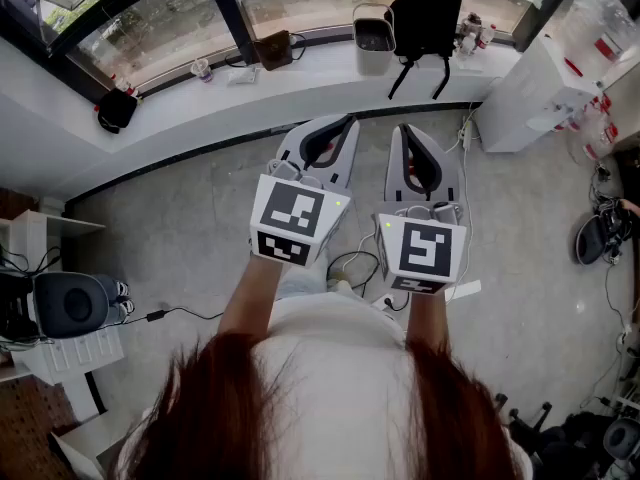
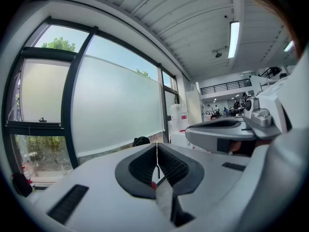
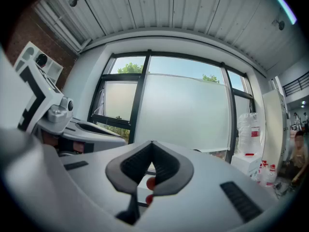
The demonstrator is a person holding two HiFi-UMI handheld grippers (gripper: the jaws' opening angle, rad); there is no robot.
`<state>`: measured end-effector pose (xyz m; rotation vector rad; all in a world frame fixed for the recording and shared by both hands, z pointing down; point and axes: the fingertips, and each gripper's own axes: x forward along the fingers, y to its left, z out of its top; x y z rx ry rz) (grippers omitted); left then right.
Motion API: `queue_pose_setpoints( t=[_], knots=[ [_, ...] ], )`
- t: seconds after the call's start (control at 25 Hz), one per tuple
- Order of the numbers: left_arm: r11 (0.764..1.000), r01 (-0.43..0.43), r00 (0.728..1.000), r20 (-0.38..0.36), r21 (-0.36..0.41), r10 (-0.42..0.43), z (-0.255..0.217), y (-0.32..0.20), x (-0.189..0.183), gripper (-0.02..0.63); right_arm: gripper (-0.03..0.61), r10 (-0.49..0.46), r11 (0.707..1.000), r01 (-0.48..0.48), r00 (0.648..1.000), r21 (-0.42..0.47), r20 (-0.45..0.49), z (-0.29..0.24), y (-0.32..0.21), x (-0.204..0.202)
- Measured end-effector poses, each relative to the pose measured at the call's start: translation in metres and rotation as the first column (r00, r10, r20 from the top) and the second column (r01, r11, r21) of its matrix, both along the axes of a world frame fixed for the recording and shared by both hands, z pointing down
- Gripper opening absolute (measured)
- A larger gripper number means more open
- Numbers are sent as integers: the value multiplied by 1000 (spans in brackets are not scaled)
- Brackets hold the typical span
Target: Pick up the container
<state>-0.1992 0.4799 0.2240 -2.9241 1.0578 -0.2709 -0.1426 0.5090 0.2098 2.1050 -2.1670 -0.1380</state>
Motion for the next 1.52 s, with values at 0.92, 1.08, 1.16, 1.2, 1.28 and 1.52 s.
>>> queue_pose_setpoints(
  t=[0.92,1.08,1.16,1.2,1.28,1.52],
  knots=[
    [996,-89,996,-28,-3,89,2,-123,23,18,25,76,996,-76,997,46,17,-7,-118,20],
    [995,-103,994,-29,-10,103,2,-148,20,17,25,69,997,-71,997,44,35,-8,-143,17],
    [994,-111,993,-32,-14,111,2,-159,18,17,25,75,997,-77,996,30,45,-6,-156,16],
    [993,-117,993,-34,-15,117,3,-164,16,18,25,81,996,-82,996,24,44,-5,-163,14],
    [991,-133,991,-35,-16,132,4,-175,13,18,25,92,995,-93,995,18,42,-4,-177,11],
    [985,-167,986,-29,-33,166,9,-205,11,18,25,122,992,-122,992,-3,23,-1,-210,5]
  ],
)
